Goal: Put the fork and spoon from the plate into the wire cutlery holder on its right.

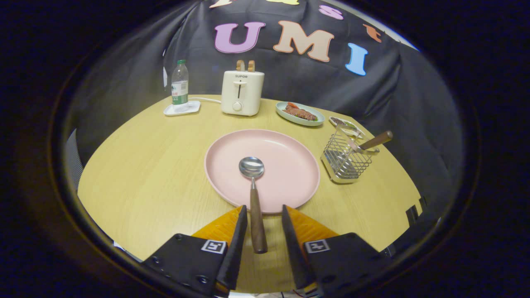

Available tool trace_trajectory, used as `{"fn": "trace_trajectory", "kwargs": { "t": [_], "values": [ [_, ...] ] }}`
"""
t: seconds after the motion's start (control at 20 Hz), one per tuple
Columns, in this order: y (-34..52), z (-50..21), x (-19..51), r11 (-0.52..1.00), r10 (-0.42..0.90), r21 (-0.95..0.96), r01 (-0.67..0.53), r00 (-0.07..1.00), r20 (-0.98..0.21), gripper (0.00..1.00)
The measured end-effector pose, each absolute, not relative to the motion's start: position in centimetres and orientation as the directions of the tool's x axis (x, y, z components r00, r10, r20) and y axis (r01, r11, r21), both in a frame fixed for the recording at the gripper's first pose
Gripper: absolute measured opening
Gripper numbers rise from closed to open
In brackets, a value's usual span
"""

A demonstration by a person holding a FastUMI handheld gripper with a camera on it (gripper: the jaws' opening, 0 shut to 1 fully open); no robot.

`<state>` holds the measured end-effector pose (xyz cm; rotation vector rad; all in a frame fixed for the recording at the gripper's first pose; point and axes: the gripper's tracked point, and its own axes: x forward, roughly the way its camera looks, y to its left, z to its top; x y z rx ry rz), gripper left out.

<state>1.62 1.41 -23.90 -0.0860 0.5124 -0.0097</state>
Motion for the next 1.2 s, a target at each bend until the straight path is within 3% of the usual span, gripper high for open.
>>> {"fn": "trace_trajectory", "kwargs": {
  "t": [0.15, 0.2, 0.6, 1.2],
  "values": [
    [1.8, -23.8, 1.5, 0.995, -0.034, -0.096, -0.014, 0.875, -0.483, 0.32],
    [2.5, -24.1, 2.0, 0.996, 0.004, -0.076, -0.045, 0.883, -0.47, 0.35],
    [2.5, -23.5, 1.6, 0.999, -0.008, -0.05, -0.019, 0.871, -0.492, 0.07],
    [1.5, -20.1, 0.7, 0.995, -0.052, -0.095, 0.003, 0.852, -0.521, 0.07]
  ]
}}
